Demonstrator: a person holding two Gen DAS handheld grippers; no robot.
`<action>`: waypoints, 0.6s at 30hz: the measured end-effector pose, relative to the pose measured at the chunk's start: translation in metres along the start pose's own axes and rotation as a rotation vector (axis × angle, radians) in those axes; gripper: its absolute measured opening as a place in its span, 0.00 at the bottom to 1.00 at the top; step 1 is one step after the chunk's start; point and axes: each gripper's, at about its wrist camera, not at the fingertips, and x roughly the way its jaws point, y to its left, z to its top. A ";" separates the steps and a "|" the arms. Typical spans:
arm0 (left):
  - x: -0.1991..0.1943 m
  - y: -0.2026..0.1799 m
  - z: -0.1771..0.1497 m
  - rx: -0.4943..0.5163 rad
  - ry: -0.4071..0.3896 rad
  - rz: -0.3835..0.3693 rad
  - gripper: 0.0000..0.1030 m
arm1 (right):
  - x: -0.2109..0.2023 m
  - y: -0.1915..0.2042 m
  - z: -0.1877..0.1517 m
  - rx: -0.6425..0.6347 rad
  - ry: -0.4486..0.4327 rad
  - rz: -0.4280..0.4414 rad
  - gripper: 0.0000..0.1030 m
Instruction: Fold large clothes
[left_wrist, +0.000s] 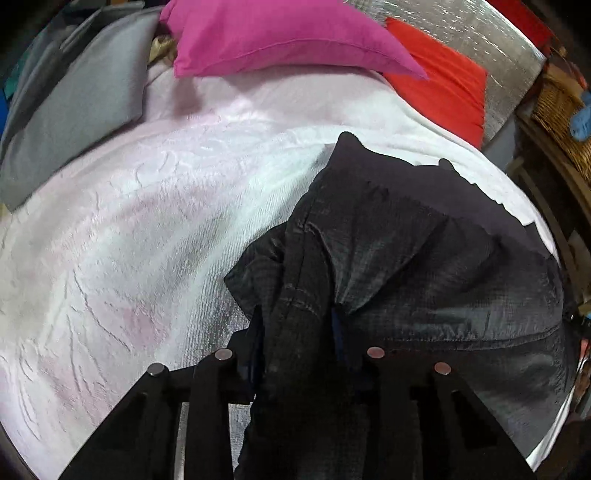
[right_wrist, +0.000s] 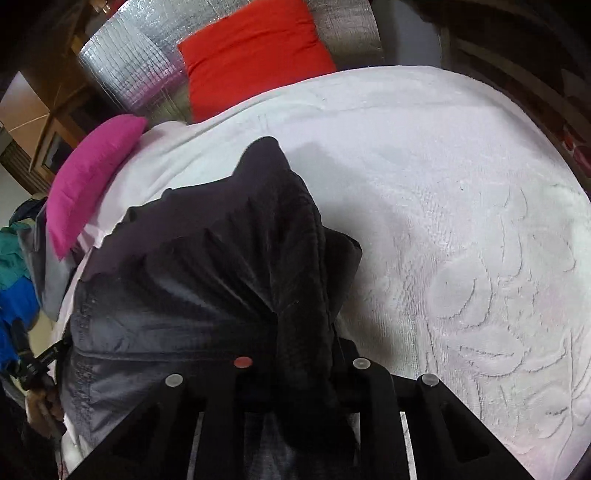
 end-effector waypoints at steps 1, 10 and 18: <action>0.000 0.000 -0.001 0.007 0.000 0.005 0.35 | 0.001 0.001 0.000 0.006 -0.001 -0.001 0.20; -0.029 0.015 0.009 -0.055 -0.046 -0.089 0.57 | -0.026 0.003 0.013 0.015 -0.045 0.018 0.77; -0.007 0.055 0.005 -0.234 0.025 -0.234 0.61 | -0.003 -0.004 0.006 0.079 0.050 0.133 0.77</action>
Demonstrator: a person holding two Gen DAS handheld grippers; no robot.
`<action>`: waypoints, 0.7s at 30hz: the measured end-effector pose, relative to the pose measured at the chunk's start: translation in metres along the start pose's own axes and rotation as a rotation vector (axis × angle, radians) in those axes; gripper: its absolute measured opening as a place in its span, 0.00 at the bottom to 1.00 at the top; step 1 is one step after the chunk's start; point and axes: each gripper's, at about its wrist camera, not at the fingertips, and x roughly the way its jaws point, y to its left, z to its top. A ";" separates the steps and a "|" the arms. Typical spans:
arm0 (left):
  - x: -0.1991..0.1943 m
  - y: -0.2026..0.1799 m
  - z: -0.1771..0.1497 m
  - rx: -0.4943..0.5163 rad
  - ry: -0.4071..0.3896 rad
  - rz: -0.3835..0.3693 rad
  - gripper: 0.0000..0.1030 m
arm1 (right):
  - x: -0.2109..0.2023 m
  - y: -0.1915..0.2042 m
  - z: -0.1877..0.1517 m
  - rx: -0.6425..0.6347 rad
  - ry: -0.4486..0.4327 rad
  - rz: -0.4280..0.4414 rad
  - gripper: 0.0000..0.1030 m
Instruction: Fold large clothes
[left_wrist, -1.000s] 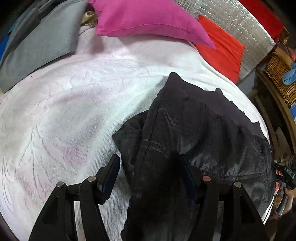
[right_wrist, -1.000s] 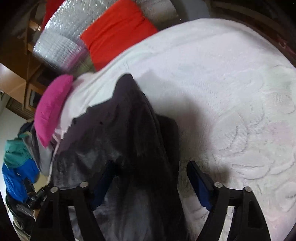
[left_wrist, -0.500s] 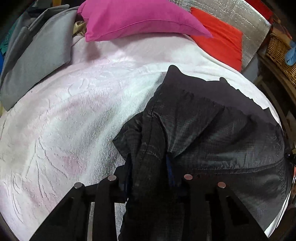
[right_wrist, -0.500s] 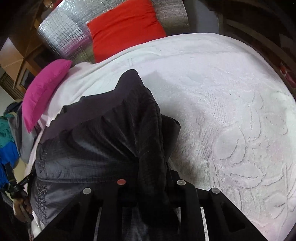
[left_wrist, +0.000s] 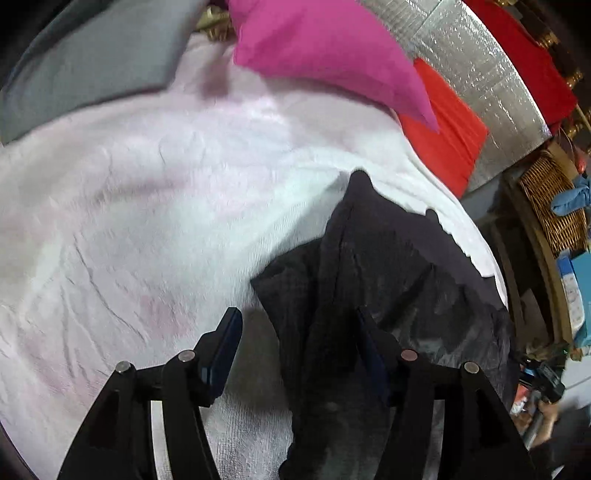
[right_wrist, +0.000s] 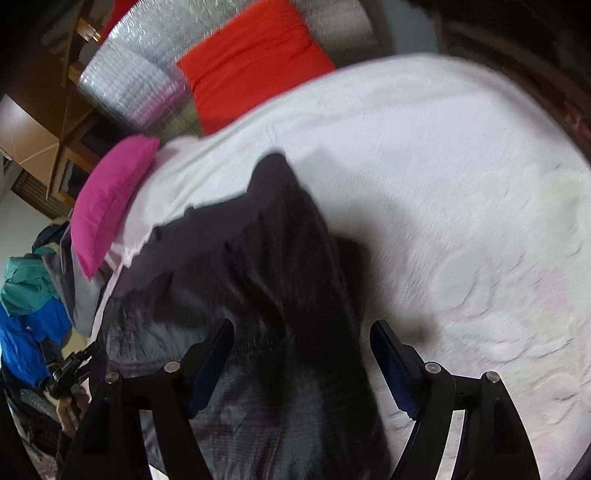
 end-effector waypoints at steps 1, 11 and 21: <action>0.004 -0.001 -0.003 0.015 0.016 -0.003 0.61 | 0.008 -0.001 -0.003 0.006 0.023 0.009 0.77; 0.017 -0.042 -0.016 0.215 0.003 0.163 0.32 | 0.020 0.012 -0.006 -0.069 0.040 -0.042 0.35; 0.021 -0.053 -0.016 0.292 -0.023 0.240 0.29 | 0.019 0.019 -0.007 -0.120 0.038 -0.106 0.34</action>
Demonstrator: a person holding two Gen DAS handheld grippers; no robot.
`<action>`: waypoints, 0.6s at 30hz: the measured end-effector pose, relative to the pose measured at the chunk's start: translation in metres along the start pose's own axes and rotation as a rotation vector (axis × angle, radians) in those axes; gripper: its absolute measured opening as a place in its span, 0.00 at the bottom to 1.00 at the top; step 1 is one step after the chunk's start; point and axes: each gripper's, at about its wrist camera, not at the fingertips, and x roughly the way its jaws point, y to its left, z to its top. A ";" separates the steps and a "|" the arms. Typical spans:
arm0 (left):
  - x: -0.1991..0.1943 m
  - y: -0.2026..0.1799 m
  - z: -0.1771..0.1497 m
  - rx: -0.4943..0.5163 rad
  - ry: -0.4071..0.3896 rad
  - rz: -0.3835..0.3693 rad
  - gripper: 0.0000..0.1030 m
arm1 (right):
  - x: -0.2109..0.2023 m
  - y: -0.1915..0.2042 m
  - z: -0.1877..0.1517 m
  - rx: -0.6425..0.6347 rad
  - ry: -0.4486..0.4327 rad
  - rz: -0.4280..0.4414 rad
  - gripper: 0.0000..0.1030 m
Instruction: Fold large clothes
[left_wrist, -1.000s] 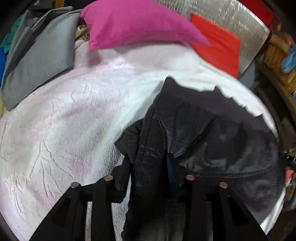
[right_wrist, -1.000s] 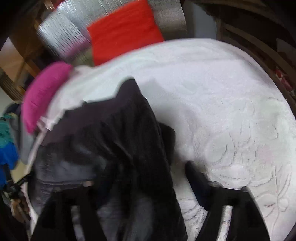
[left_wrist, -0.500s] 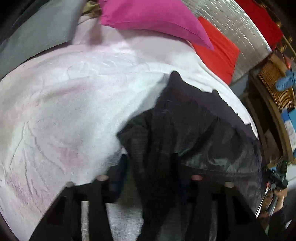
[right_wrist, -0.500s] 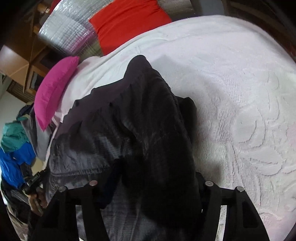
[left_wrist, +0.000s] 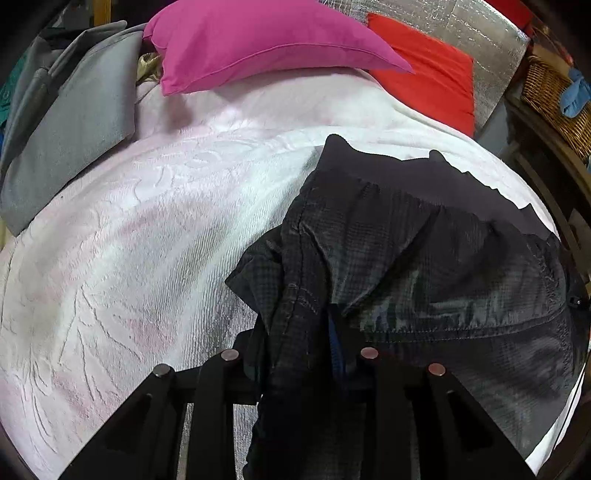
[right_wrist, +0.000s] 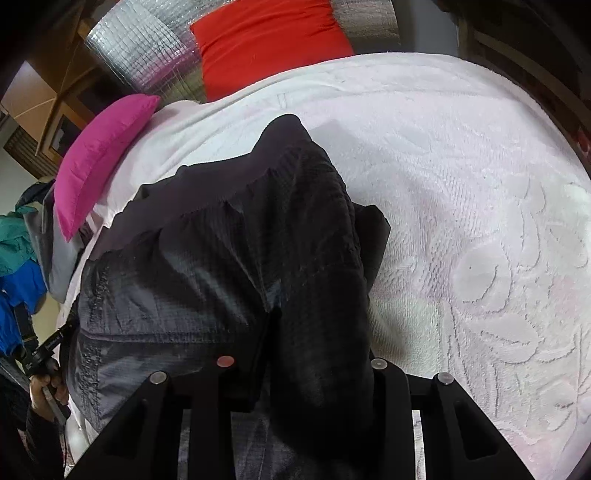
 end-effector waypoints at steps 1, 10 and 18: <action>-0.001 0.001 -0.001 0.001 -0.001 0.000 0.29 | 0.000 0.000 0.000 -0.002 0.000 -0.002 0.34; 0.000 -0.002 -0.006 0.035 -0.014 0.008 0.30 | -0.001 -0.001 -0.001 -0.003 -0.007 -0.025 0.35; -0.029 0.030 -0.005 -0.132 -0.026 -0.159 0.57 | -0.023 -0.018 -0.006 0.079 -0.046 0.011 0.66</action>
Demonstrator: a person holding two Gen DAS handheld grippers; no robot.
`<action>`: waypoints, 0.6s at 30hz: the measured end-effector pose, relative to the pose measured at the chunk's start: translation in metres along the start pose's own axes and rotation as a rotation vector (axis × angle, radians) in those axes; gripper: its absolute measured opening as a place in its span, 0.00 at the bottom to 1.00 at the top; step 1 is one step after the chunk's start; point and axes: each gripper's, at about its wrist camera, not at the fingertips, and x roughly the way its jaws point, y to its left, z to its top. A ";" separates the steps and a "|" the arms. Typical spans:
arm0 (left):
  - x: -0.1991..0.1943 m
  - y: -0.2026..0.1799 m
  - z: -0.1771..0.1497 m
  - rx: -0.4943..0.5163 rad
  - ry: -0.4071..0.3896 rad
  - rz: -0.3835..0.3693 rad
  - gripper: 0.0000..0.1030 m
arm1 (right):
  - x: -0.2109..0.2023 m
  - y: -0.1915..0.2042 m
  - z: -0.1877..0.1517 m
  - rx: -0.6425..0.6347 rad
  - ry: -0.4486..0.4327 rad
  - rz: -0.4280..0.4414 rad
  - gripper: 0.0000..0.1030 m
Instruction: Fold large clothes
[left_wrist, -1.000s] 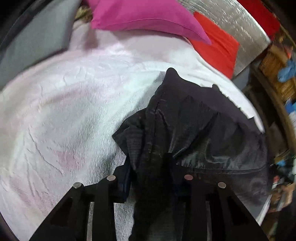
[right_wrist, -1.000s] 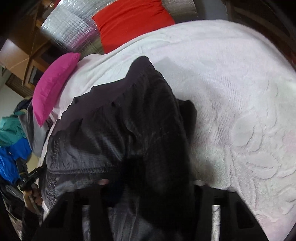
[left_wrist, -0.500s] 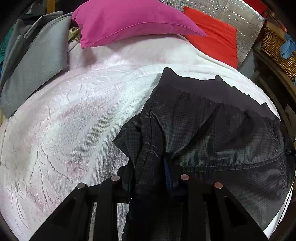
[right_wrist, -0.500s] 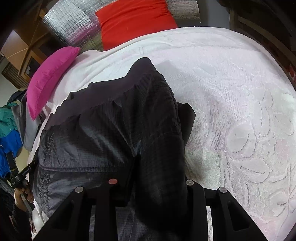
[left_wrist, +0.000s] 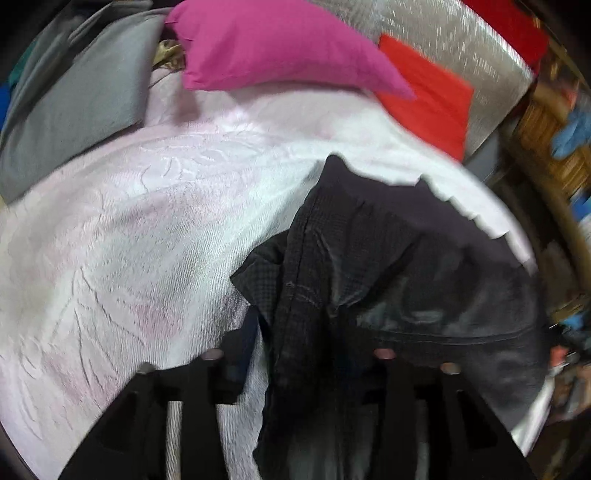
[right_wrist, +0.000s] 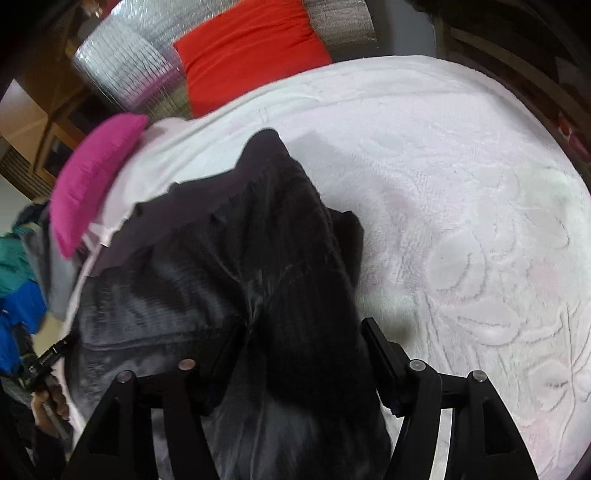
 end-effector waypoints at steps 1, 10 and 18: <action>-0.004 0.006 0.000 -0.022 -0.005 -0.024 0.63 | -0.003 -0.004 0.001 0.013 -0.005 0.028 0.66; 0.031 -0.007 -0.006 0.052 0.117 -0.067 0.68 | 0.026 -0.003 0.007 0.027 0.071 0.133 0.52; 0.027 -0.040 -0.003 0.164 0.110 0.063 0.22 | 0.013 0.036 0.011 -0.111 0.079 0.033 0.21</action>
